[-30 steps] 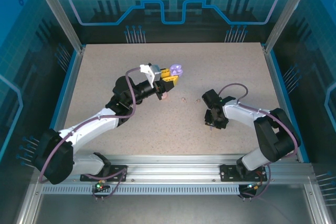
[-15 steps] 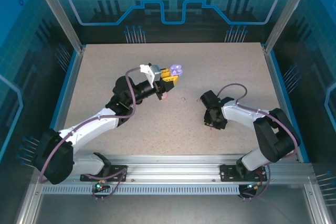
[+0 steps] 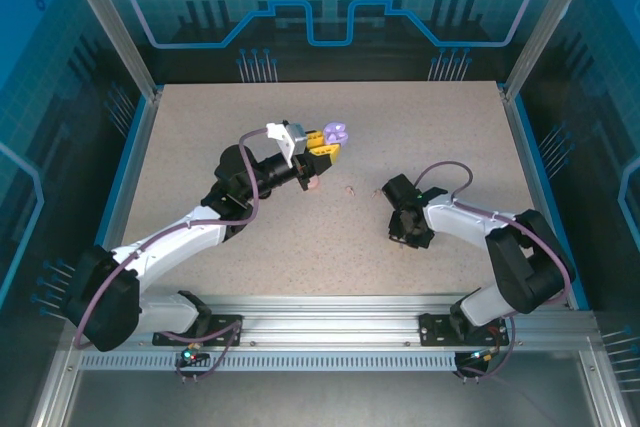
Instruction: Insert the wireless bluetooth earbuds into the charging case
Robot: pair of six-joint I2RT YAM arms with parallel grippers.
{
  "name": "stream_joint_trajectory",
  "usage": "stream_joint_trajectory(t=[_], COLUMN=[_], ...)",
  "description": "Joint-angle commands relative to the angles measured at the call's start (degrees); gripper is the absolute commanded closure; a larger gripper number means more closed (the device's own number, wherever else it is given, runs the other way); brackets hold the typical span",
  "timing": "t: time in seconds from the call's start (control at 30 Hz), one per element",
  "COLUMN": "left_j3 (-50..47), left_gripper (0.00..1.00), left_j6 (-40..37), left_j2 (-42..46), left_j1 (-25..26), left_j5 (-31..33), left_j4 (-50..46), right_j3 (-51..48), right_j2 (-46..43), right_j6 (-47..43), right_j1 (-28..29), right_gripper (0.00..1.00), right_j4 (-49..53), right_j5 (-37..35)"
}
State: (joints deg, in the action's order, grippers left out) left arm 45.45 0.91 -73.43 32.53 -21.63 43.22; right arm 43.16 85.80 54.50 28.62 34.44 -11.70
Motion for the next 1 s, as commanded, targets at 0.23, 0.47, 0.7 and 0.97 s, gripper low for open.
stream_joint_trajectory(t=[0.23,0.47,0.7,0.97], left_j3=[-0.36,0.29,0.45,0.87], left_gripper=[1.0,1.0,1.0,1.0], left_j6=[-1.17,-1.1,-1.14,-0.91], left_j2=[0.87,1.49,2.88,4.16], left_j1=[0.42,0.34,0.37,0.34], left_j5=[0.64,-0.25,-1.95,-3.92], left_j4=[2.29,1.58,0.14,-1.61], right_j3=[-3.81,0.95,17.76,34.9], right_j2=[-9.49,-19.85,-23.74,-21.14], right_j6=[-2.56,-5.47,-11.51,-16.93], right_j1=[1.16,1.0,0.93,1.34], right_gripper=[0.88,0.88,0.87,0.87], right_j4=[-4.35,-3.15,-0.25,-3.86], right_j5=[1.59,2.53,6.01,12.65])
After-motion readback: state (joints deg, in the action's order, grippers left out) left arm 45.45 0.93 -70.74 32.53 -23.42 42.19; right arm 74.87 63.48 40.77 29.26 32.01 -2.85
